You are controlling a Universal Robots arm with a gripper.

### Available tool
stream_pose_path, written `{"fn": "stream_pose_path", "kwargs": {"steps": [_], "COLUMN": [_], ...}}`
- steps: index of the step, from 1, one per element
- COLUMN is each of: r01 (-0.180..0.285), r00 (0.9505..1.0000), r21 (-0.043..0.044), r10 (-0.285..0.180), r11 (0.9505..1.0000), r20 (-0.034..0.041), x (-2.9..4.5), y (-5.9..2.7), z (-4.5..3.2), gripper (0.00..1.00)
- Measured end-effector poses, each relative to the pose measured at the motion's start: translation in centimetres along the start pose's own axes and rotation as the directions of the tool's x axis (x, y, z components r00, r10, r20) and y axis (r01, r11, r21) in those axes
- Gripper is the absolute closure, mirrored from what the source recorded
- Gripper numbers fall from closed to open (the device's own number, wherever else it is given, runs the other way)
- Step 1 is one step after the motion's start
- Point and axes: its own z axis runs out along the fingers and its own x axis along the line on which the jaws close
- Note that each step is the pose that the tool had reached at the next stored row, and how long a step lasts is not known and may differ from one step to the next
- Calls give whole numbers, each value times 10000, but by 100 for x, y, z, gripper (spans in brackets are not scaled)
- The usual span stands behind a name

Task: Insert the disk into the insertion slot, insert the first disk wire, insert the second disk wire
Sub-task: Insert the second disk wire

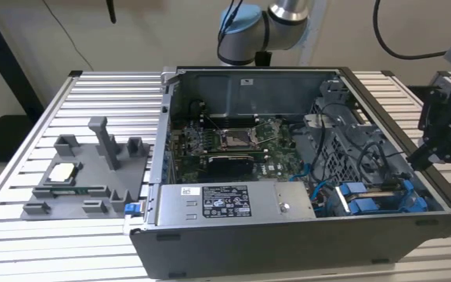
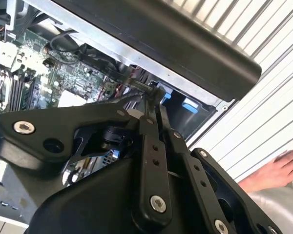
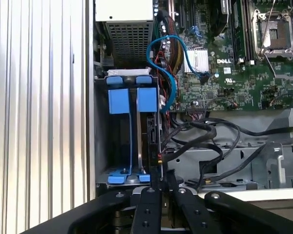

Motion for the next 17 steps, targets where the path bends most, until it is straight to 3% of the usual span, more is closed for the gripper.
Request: {"fn": "stream_pose_path", "kwargs": {"steps": [3,7,17], "r01": [-1,10,79], "r00": [10000,9999,9986], "r21": [-1,-5,-28], "r10": [1,-10,-78], "r11": [10000,10000,10000], "r20": [24,100,522], "x": [-3,-10,-41], "y": [55,195,538], "z": [-20,-58,-69], "gripper": [84,84,84]}}
